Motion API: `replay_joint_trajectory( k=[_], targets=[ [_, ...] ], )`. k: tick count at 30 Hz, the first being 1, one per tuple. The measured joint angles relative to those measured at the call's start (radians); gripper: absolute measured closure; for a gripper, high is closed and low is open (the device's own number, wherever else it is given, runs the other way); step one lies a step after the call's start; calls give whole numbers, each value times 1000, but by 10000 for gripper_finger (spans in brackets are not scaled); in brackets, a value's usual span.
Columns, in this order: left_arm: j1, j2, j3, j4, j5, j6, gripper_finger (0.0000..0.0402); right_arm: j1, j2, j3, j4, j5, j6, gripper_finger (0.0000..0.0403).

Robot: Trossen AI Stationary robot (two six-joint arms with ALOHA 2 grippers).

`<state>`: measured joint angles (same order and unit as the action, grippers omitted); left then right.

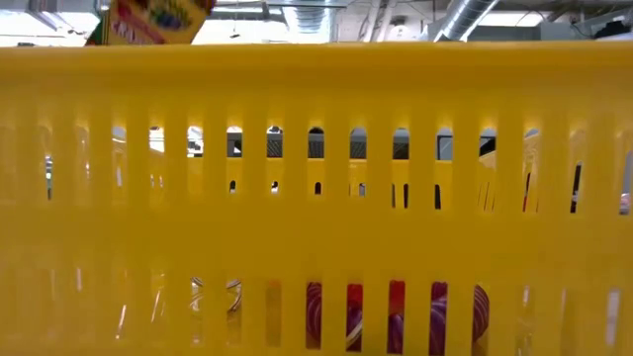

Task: Pick & Place Office Desk Supplies
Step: Put the yellow crayon box into the top yellow bin

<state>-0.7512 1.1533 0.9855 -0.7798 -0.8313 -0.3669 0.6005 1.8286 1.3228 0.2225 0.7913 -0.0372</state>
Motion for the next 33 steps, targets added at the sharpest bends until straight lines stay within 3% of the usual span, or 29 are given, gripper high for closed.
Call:
replay_joint_trajectory(
  k=[7, 16, 20, 25, 33],
  targets=[
    [63, -3, -1, -173, -46, -60, 366, 15, 3, 0, -64, 45, 73, 154],
    [192, -35, -187, -136, -50, -69, 347, 28, 3, 0, -97, 48, 117, 154],
    [248, -62, -249, -103, -52, -80, 359, 28, 3, 0, -98, 48, 117, 154],
    [321, -80, -279, -70, -69, -53, 374, 27, 3, 0, -99, 48, 121, 154],
    [470, -80, -279, -36, -73, -30, 339, 26, 3, 0, -99, 48, 130, 154]
  ],
)
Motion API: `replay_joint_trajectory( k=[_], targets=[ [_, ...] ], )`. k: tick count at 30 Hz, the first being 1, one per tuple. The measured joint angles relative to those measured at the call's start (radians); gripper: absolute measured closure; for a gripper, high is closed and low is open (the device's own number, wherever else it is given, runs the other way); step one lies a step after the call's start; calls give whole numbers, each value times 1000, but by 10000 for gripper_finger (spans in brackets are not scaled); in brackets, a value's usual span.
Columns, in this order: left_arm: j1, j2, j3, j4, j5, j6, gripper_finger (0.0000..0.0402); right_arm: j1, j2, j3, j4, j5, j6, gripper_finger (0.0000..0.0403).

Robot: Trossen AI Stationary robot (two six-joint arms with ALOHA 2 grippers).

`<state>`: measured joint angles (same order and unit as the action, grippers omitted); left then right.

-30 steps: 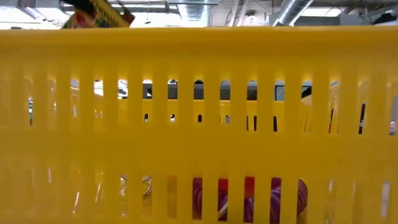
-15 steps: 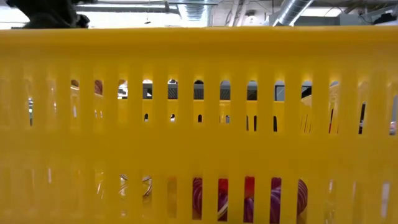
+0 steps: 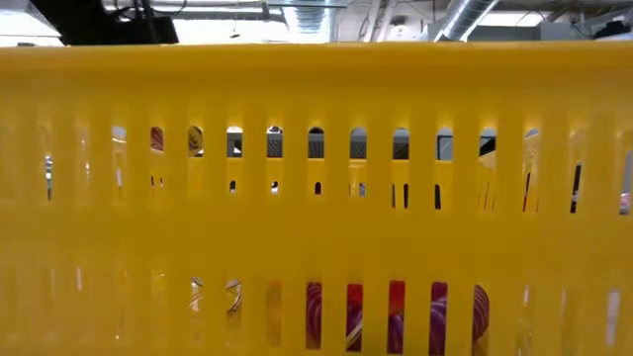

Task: Pick & Place Office Desk Supplies
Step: Put the yellow crayon box into the top yellow bin

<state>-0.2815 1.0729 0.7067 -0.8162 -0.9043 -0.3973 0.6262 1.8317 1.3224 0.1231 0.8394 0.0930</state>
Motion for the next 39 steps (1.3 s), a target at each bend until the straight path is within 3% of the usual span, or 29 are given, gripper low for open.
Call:
replay_joint_trajectory(
  k=[9, 17, 28, 39],
  targets=[
    [90, 0, -40, 158, 14, 50, 368, 0, 0, 0, -37, 0, 40, 154],
    [110, 1, -140, 240, 31, 41, 346, 3, 0, 0, -37, 0, 42, 154],
    [121, 1, -150, 254, 32, 0, 344, 2, 0, 0, -41, 0, 43, 154],
    [192, 1, -150, 254, 195, -4, 322, 2, 0, 0, -41, 0, 57, 154]
  ],
)
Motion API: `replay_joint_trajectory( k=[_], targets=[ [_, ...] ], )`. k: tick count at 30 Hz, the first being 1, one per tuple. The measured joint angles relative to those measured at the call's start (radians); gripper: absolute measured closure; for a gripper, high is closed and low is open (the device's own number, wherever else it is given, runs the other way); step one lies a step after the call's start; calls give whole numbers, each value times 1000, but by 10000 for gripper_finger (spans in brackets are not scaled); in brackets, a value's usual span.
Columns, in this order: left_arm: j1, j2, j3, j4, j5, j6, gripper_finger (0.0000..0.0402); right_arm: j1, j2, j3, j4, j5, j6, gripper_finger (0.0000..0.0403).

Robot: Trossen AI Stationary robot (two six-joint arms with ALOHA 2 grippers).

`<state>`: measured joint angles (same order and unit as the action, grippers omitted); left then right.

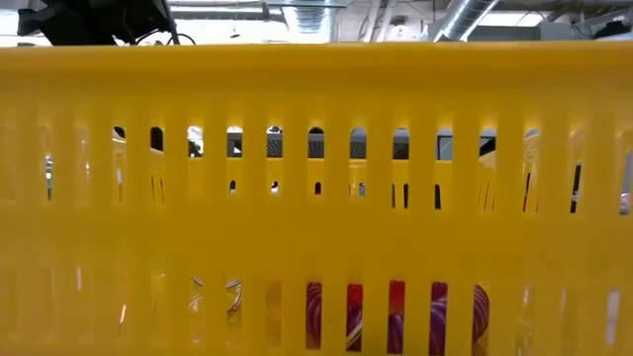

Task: Pick & Place Office Desk Supplies
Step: Put the yellow crayon box into the top yellow bin

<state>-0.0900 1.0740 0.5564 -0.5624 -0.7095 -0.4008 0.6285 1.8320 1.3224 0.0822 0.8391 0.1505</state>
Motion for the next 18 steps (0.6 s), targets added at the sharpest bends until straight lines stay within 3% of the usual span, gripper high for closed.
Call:
replay_joint_trajectory(
  k=[12, 18],
  targets=[
    [7, 0, 0, 42, 10, 22, 185, 0, 0, 0, 0, 0, 0, 154],
    [7, -1, 0, 64, 10, 25, 145, 0, 0, 0, -1, 0, 0, 154]
  ],
)
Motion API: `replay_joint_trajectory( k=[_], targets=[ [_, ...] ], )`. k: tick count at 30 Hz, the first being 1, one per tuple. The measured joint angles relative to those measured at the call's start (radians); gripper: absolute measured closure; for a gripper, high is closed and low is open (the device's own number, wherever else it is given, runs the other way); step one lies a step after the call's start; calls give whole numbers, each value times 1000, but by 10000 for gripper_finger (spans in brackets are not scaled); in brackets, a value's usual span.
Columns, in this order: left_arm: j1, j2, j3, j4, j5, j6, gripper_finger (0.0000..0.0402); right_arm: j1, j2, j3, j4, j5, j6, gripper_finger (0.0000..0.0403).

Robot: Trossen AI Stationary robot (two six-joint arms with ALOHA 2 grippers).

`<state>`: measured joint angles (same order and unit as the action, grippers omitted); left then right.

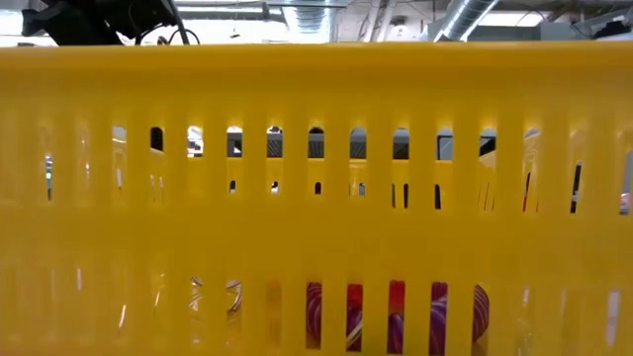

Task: Pick & Place Office Desk Supplies
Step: Put the yellow crayon box into the top yellow bin, then put the yellow spiral keychain into the bottom yellow bin

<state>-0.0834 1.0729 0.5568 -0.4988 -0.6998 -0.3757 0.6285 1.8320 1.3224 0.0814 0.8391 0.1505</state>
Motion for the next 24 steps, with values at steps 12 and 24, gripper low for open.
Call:
replay_joint_trajectory(
  k=[12, 24],
  targets=[
    [-3, -1, 57, 25, 36, 5, 148, 0, 0, 0, -19, 0, 0, 154],
    [-3, -1, 57, 352, 373, 74, 163, 0, 0, 0, -66, -3, 30, 154]
  ],
)
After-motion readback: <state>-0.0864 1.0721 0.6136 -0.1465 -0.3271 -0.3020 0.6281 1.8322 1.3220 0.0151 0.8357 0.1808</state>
